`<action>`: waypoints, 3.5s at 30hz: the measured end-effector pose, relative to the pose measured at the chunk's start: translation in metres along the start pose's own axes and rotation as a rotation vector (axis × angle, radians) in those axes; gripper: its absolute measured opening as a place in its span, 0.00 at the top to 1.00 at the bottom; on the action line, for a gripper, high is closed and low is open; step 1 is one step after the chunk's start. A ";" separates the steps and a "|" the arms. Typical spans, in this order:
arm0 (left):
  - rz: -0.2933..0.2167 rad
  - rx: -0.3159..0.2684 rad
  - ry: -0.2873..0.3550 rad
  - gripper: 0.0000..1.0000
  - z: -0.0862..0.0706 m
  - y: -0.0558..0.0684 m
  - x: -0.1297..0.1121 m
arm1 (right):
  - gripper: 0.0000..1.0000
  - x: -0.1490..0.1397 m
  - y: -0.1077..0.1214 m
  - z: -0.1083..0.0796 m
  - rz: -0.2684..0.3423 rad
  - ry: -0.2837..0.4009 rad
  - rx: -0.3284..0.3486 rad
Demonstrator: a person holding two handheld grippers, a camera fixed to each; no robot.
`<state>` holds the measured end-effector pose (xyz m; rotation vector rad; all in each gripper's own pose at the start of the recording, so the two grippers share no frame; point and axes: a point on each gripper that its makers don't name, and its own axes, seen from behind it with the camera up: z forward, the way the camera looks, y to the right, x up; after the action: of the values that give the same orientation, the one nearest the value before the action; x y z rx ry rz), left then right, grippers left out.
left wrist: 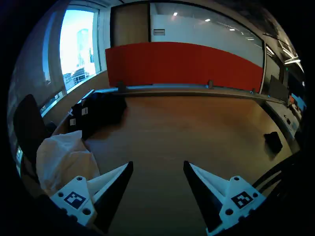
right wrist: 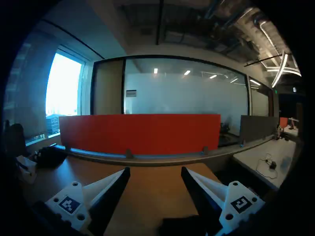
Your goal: Fold towel
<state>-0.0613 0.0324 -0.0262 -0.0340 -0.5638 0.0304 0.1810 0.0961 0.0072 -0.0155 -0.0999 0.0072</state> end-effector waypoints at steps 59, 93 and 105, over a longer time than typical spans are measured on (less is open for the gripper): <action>-0.042 0.009 0.450 0.06 -0.014 -0.028 0.117 | 0.00 0.017 -0.116 -0.003 -0.005 -0.029 0.101; -0.057 0.056 0.525 0.06 0.033 -0.048 0.030 | 0.00 0.012 -0.136 -0.005 -0.003 -0.013 0.079; -0.036 0.070 0.546 0.06 0.052 -0.046 0.001 | 0.00 -0.007 -0.142 0.000 -0.005 -0.008 0.095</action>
<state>-0.0876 -0.0124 0.0201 0.0362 -0.0174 0.0047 0.1747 -0.0462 0.0086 0.0795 -0.1078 0.0069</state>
